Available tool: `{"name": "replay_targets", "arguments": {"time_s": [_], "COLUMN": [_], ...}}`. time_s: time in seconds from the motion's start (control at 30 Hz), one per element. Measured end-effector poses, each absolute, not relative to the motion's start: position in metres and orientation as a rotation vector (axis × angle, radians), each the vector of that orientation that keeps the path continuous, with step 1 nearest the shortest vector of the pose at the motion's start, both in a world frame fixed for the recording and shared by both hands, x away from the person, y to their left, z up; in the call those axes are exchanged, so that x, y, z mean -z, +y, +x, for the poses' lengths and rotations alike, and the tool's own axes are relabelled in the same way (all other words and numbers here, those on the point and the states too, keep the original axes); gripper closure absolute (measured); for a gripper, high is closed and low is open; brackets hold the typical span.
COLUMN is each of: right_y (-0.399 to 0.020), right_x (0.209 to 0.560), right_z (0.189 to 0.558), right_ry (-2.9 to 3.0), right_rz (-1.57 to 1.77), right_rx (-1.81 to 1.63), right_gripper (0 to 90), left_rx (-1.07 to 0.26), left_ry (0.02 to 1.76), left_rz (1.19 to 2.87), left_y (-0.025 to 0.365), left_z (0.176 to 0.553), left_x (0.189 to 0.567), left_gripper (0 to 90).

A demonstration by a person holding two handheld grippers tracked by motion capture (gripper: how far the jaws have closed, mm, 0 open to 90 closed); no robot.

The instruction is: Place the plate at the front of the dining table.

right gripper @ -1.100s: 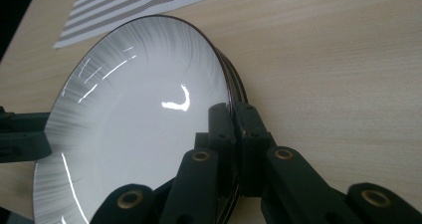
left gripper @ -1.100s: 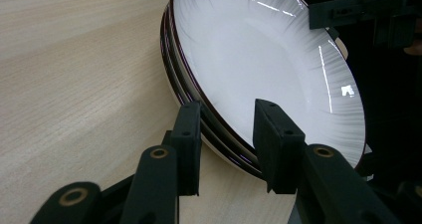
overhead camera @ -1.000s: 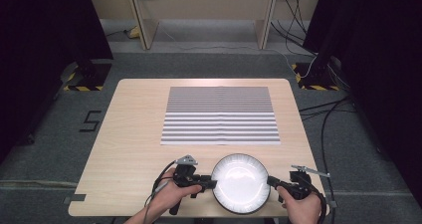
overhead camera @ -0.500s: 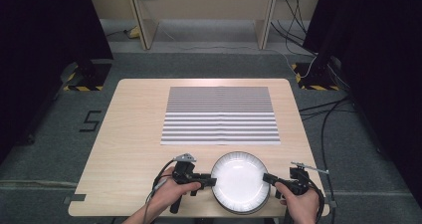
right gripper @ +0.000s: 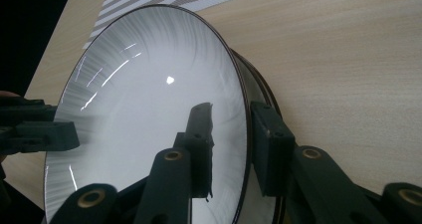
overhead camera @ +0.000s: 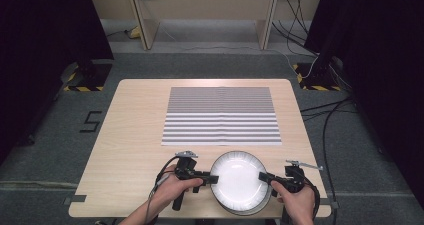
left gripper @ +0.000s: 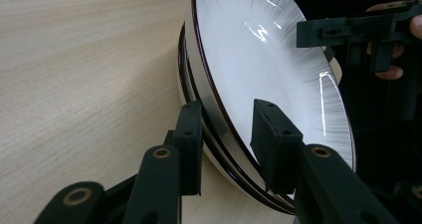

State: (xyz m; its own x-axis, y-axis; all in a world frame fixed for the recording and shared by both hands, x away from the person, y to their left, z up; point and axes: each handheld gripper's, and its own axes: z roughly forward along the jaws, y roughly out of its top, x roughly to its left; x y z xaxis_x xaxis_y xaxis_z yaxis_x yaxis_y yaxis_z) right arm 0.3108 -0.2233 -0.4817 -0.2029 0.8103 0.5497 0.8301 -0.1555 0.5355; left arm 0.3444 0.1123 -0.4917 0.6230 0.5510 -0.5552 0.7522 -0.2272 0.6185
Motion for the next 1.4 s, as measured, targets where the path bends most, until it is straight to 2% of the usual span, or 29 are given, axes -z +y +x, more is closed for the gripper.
{"name": "replay_targets", "arguments": {"time_s": [0.13, 0.27, 0.53, 0.73, 1.1, 1.4], "right_y": [-0.224, -0.227, -0.234, -0.234, -0.231, -0.233], "right_x": [0.483, 0.484, 0.49, 0.49, 0.486, 0.479], "right_z": [0.311, 0.312, 0.312, 0.316, 0.306, 0.318], "right_ry": [-2.019, -2.01, -1.923, -2.017, -2.068, -2.108], "right_rz": [-1.929, -1.893, -1.872, -1.888, -1.887, -1.831], "right_rx": [1.356, 1.377, 1.437, 1.382, 1.593, 1.531], "right_gripper": [65.6, 62.9, 67.5, 81.9, 84.0, 81.1], "left_rx": [0.171, 0.17, 0.163, 0.178, 0.141, 0.124], "left_ry": [1.003, 0.998, 0.982, 0.989, 0.944, 0.933], "left_rz": [1.938, 1.925, 1.906, 1.9, 1.935, 1.985], "left_y": [0.108, 0.109, 0.111, 0.112, 0.108, 0.102], "left_z": [0.341, 0.341, 0.34, 0.342, 0.347, 0.356], "left_x": [0.489, 0.491, 0.493, 0.493, 0.495, 0.491], "left_gripper": [69.2, 69.7, 71.4, 71.9, 71.0, 73.3]}}
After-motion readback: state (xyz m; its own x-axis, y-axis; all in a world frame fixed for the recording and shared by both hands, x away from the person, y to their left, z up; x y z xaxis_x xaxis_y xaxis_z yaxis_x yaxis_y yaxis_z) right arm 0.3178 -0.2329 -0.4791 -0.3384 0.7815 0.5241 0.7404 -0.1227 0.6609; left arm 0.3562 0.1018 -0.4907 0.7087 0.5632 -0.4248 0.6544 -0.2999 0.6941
